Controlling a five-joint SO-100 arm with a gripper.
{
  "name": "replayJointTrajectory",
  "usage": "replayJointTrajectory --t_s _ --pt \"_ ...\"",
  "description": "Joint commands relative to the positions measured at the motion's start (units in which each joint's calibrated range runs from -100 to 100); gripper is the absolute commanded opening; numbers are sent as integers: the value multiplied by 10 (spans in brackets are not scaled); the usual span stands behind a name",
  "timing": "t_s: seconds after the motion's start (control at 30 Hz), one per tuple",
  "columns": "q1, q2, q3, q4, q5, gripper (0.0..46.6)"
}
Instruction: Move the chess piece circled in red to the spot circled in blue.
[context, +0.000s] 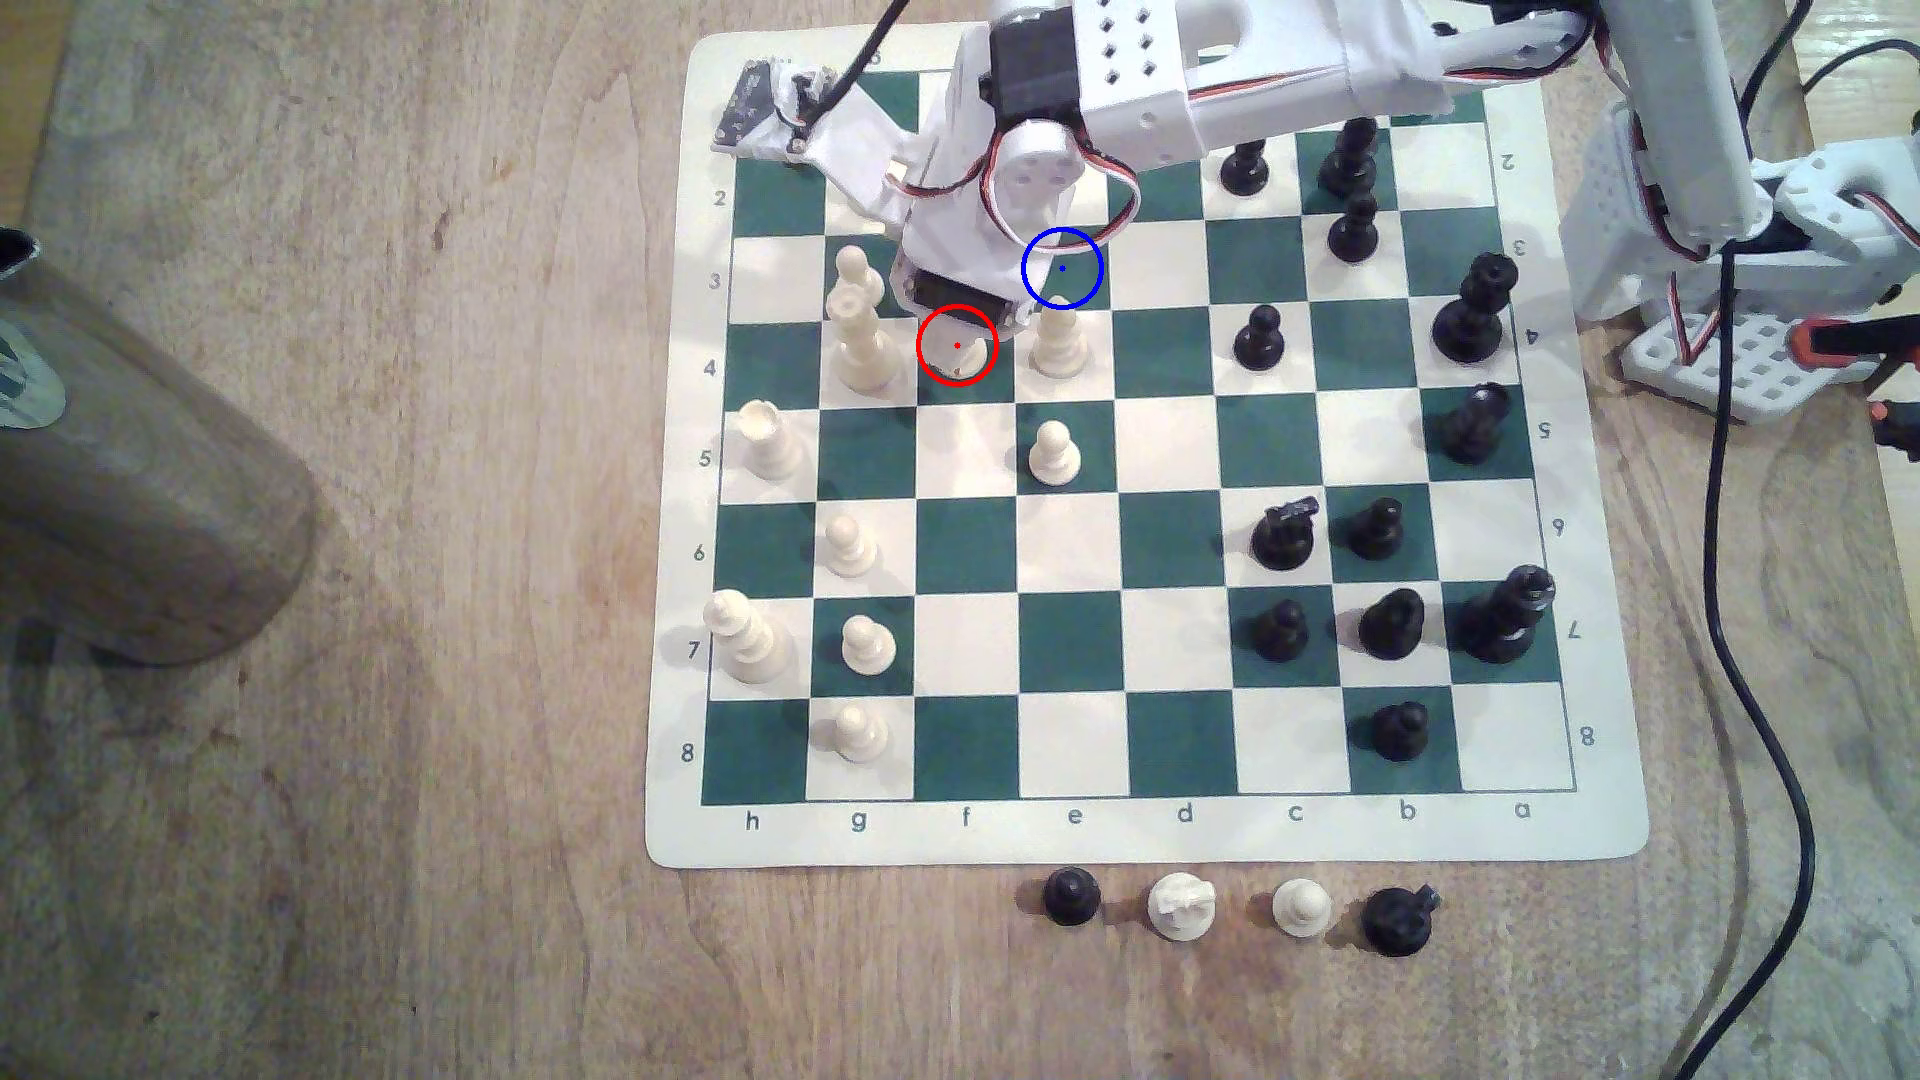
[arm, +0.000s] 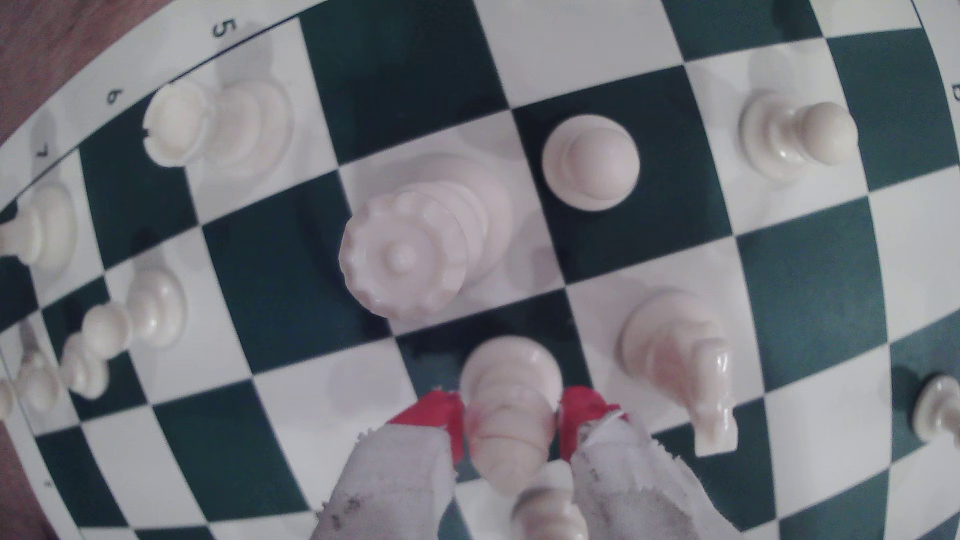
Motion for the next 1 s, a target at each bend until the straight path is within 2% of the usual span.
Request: replayJointTrajectory --t_s 0.0,0.3,0.37,0.77,0.97 --pt "-2 -29 -41 0 2 85" --pt "-5 -30 -40 8 2 46" --pt "-5 -33 -40 8 2 2" --pt "-12 -136 -34 2 -8 2" --pt "0 -258 99 -41 -5 2"
